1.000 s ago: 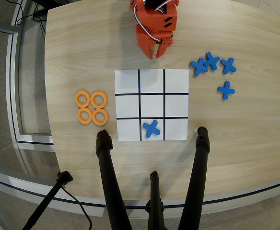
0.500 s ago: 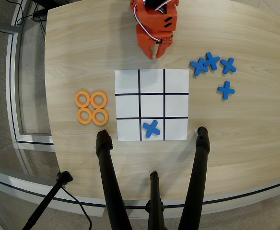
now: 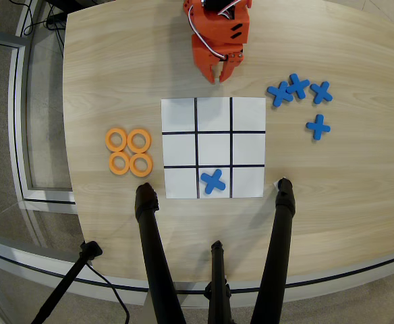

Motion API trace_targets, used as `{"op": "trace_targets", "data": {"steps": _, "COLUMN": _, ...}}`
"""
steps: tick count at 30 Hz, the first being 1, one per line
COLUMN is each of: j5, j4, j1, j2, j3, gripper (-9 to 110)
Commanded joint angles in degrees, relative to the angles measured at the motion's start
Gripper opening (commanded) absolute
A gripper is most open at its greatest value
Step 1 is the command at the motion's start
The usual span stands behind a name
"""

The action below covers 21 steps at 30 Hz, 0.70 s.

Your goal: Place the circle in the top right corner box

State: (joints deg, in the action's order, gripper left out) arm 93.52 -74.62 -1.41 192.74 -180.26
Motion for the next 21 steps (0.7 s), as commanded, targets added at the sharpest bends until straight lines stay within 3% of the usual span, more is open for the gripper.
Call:
{"op": "trace_targets", "data": {"steps": 1, "j5": 0.8, "j4": 0.0, "j1": 1.7, "j2": -0.7, "j3": -3.3, "gripper": 4}}
{"op": "trace_targets", "data": {"steps": 3, "j5": 6.3, "j4": -0.1, "j1": 2.3, "j2": -2.4, "j3": -3.2, "gripper": 4}}
{"op": "trace_targets", "data": {"steps": 6, "j5": 5.3, "j4": 2.1, "j1": 4.5, "j2": -6.2, "j3": 0.3, "gripper": 4}}
{"op": "trace_targets", "data": {"steps": 8, "j5": 3.6, "j4": 3.2, "j1": 7.6, "j2": -10.2, "j3": 4.7, "gripper": 15}}
{"op": "trace_targets", "data": {"steps": 10, "j5": 2.6, "j4": 3.9, "j1": 10.3, "j2": -15.6, "j3": 10.0, "gripper": 16}}
{"op": "trace_targets", "data": {"steps": 21, "j5": -0.4, "j4": 15.8, "j1": 20.4, "j2": -57.7, "j3": 41.1, "gripper": 18}}
